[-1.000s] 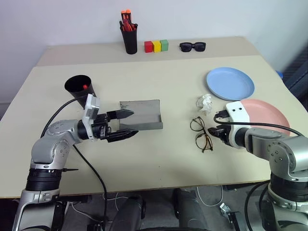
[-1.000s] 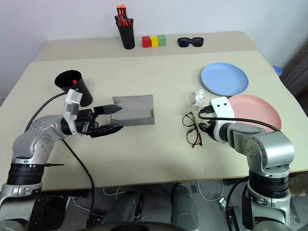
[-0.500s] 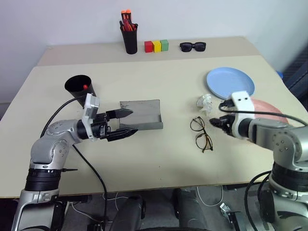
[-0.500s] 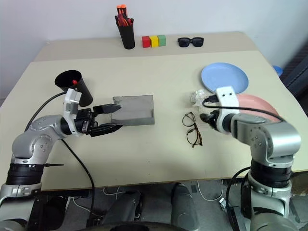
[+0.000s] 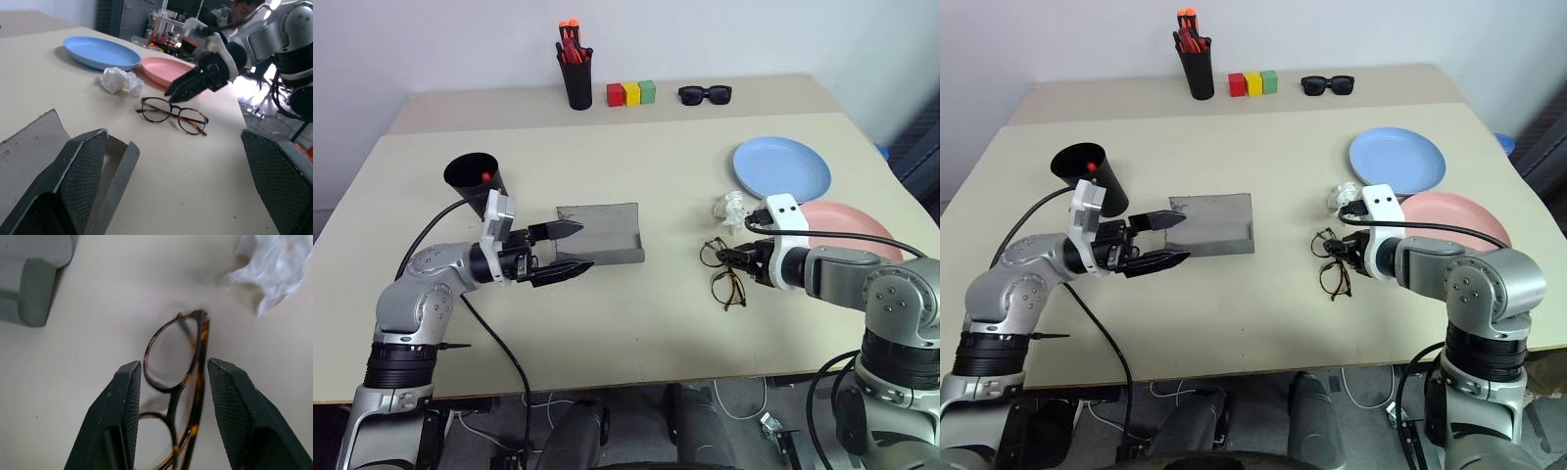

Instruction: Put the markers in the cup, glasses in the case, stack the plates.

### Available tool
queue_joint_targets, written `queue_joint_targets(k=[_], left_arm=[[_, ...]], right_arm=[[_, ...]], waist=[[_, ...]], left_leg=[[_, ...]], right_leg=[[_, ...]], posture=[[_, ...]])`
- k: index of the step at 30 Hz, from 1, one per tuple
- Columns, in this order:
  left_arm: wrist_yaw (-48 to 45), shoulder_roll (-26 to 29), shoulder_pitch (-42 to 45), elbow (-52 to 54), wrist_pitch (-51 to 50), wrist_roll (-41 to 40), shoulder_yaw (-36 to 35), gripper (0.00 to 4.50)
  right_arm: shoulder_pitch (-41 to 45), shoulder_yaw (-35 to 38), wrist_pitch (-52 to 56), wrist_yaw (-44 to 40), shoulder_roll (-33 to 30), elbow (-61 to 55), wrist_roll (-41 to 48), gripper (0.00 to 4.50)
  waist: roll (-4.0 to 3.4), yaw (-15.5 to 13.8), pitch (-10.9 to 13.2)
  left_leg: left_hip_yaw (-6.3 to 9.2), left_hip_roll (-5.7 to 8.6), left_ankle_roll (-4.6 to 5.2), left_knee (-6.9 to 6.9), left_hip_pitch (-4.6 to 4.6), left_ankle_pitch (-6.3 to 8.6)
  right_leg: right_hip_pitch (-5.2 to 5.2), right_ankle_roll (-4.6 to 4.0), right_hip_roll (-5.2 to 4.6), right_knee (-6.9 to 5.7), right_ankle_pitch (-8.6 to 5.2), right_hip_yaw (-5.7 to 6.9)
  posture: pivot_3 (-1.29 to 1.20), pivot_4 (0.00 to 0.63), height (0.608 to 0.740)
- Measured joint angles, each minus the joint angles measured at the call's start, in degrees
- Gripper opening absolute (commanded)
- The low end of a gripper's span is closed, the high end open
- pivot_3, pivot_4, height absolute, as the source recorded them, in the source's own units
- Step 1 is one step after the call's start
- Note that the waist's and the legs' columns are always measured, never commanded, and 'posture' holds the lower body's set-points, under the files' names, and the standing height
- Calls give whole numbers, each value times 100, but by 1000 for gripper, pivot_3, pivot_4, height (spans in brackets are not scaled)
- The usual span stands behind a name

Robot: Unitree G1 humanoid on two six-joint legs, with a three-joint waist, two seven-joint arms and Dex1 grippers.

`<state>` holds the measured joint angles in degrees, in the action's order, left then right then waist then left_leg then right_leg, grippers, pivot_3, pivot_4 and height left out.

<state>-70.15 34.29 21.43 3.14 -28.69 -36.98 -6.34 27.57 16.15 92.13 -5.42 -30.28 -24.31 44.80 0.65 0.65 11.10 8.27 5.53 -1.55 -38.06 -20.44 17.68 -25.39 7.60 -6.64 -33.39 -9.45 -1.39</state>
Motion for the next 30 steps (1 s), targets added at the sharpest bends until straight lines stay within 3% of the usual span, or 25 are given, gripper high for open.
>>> queue_joint_targets(k=[10,13,15,16,26,30], left_arm=[[164,-8,-2,89,-48,-77,0,4500],[183,-12,-2,139,-42,-78,0,4500],[197,-24,-4,147,-18,-78,0,4500],[202,-26,-14,146,0,-78,0,4500],[204,-39,-45,145,47,-78,-3,4500],[290,-16,-56,149,3,-135,-89,4500]], right_arm=[[-276,-162,0,377,-172,4,537,2154],[-276,-176,0,410,-231,47,563,1260],[-277,-171,-1,423,-232,100,582,293],[-249,-134,-19,390,-226,83,662,73],[-57,-296,1,373,-262,101,605,73],[559,-449,-48,31,-343,185,494,73]], waist=[[0,3,0],[0,0,0],[0,1,0],[0,4,0],[9,-3,-6],[-1,24,0]], left_leg=[[0,0,1,0,0,0],[-1,0,1,0,0,1],[-1,0,1,0,0,1],[-1,-1,1,0,2,1],[-1,-3,1,-1,8,1],[-4,-7,1,2,3,1]], right_leg=[[0,0,0,0,0,0],[1,0,0,2,0,0],[1,1,1,2,0,0],[2,0,1,2,0,0],[13,1,5,9,0,0],[2,0,8,8,0,0]], posture=[[0,150,740],[0,150,740],[0,150,740],[0,150,740],[0,150,740],[0,150,740]])
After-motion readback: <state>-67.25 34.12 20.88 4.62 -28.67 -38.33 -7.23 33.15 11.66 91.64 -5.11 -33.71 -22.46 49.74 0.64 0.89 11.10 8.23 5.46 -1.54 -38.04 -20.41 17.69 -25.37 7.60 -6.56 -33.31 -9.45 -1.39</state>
